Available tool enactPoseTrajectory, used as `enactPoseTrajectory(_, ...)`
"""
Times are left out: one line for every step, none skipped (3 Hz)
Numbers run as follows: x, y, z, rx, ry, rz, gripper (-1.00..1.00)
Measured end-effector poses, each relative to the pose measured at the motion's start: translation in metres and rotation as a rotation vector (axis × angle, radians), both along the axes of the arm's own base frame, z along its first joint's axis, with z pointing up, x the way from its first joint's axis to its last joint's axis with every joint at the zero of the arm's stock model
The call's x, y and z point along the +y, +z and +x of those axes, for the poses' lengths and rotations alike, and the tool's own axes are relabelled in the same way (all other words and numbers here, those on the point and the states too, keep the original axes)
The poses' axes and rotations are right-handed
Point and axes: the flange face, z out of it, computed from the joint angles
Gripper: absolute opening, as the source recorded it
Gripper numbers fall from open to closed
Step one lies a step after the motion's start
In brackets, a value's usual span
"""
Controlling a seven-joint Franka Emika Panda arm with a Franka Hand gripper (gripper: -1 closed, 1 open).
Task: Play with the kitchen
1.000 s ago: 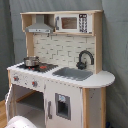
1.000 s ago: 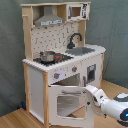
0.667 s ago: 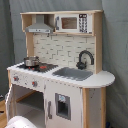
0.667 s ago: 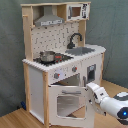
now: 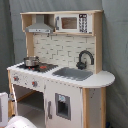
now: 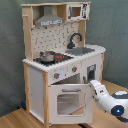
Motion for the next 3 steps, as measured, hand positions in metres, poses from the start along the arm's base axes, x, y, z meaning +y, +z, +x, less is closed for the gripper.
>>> enactPoseTrajectory(-0.005,0.003,0.027,-0.006,0.018,-0.001,1.00)
enactPoseTrajectory(-0.007,0.009,0.052,-0.012,0.035,0.004,1.00)
enactPoseTrajectory(-0.011,0.012,0.077,-0.012,0.056,0.011,1.00)
